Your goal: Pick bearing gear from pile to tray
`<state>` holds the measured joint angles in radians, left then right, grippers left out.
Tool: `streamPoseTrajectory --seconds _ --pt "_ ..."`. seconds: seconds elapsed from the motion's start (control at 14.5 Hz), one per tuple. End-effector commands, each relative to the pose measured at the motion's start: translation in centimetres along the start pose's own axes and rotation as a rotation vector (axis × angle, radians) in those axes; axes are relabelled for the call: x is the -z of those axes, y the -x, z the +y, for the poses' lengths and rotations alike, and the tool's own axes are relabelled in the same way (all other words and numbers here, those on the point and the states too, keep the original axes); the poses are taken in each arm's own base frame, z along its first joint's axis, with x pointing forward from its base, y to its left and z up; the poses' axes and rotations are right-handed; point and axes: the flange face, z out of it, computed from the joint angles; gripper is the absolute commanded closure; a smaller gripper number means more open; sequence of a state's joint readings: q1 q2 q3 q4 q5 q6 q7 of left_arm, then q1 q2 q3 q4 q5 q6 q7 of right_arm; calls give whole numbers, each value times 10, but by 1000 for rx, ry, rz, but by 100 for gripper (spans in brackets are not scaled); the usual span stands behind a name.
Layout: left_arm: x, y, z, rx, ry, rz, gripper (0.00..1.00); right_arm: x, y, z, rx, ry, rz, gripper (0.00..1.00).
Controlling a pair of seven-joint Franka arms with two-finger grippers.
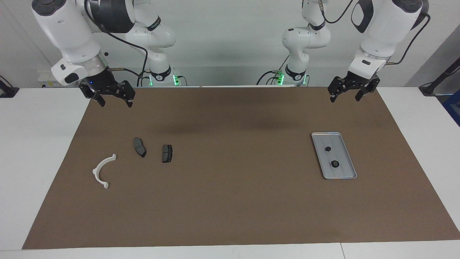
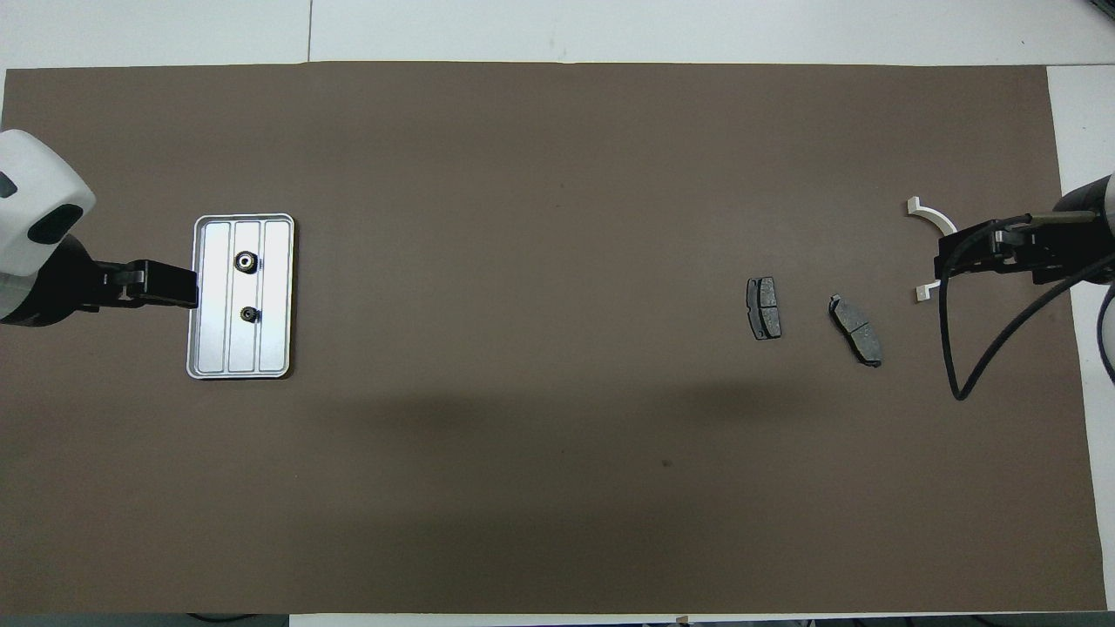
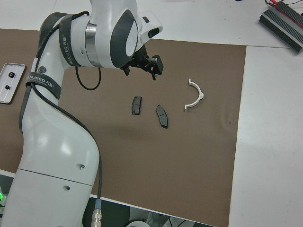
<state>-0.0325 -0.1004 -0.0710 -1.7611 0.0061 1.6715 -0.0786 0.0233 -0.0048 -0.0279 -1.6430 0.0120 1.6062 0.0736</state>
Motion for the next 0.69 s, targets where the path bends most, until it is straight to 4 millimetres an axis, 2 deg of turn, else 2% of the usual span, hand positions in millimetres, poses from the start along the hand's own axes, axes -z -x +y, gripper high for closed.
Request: streamPoseTrajectory --seconds 0.0,0.34,0.62 --pt "2 9 -4 -5 4 -19 0 4 3 3 15 -5 3 0" --pt "-1 15 -14 7 2 -57 0 4 3 4 14 -6 4 0" --pt "1 14 -14 1 2 -45 0 4 3 4 14 -6 3 0"
